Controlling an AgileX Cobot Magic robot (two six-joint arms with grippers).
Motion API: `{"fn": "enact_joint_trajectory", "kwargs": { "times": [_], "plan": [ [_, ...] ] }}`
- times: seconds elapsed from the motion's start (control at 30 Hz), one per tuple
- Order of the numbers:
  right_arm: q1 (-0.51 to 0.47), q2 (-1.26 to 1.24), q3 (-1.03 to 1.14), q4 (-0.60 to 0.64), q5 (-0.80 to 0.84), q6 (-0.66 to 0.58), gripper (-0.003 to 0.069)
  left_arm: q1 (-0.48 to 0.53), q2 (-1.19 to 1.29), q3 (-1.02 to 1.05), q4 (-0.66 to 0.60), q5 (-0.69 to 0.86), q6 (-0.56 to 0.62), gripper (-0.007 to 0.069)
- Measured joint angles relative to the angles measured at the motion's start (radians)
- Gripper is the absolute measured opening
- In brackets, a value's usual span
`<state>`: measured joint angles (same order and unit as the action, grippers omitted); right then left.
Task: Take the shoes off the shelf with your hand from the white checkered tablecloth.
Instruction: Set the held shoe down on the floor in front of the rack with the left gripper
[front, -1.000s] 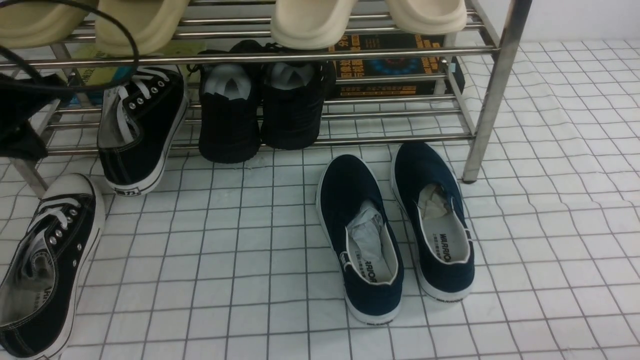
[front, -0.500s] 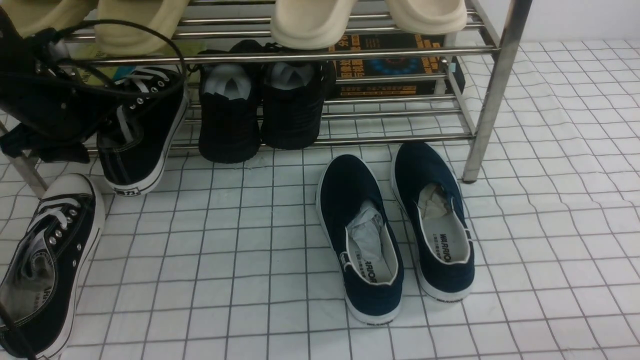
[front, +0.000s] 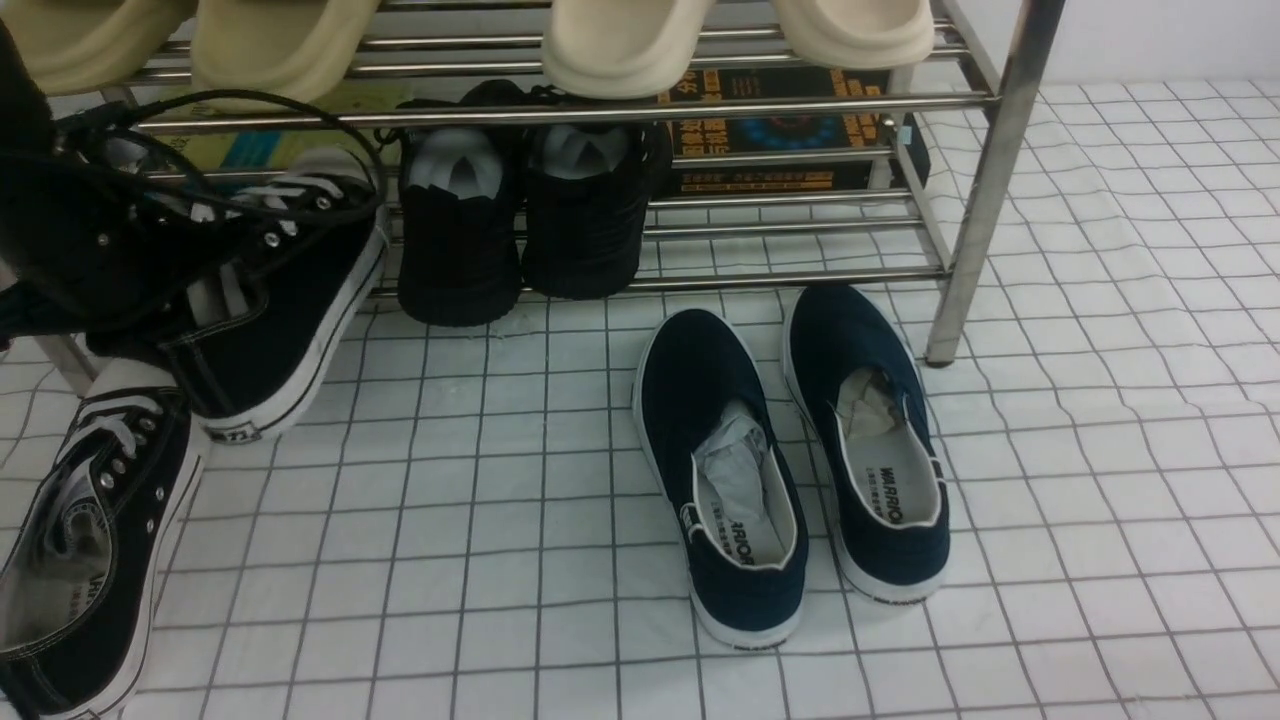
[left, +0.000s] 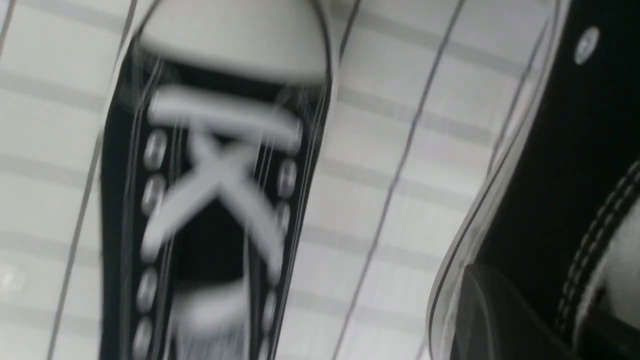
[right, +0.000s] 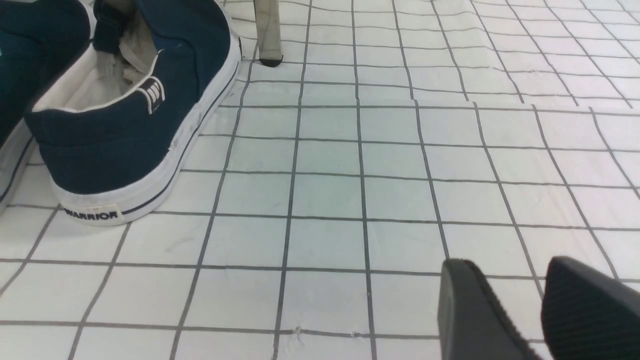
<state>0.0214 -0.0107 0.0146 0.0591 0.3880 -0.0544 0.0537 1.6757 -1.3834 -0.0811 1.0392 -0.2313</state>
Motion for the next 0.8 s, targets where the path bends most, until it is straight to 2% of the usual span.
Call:
{"fn": "enact_joint_trajectory", "kwargs": {
  "times": [0.07, 0.27, 0.5, 0.8],
  "plan": [
    [0.000, 0.000, 0.000, 0.000, 0.000, 0.000, 0.0239, 0.000, -0.045, 0.005, 0.000, 0.096, -0.007, 0.0018],
    [0.000, 0.000, 0.000, 0.000, 0.000, 0.000, 0.0239, 0.000, -0.128, 0.086, 0.004, 0.137, -0.066, 0.0018],
    [0.000, 0.000, 0.000, 0.000, 0.000, 0.000, 0.0239, 0.000, -0.192, 0.304, 0.027, -0.003, -0.128, 0.0018],
    [0.000, 0.000, 0.000, 0.000, 0.000, 0.000, 0.0239, 0.000, -0.196, 0.426, 0.028, -0.128, -0.151, 0.0019]
  ]
}}
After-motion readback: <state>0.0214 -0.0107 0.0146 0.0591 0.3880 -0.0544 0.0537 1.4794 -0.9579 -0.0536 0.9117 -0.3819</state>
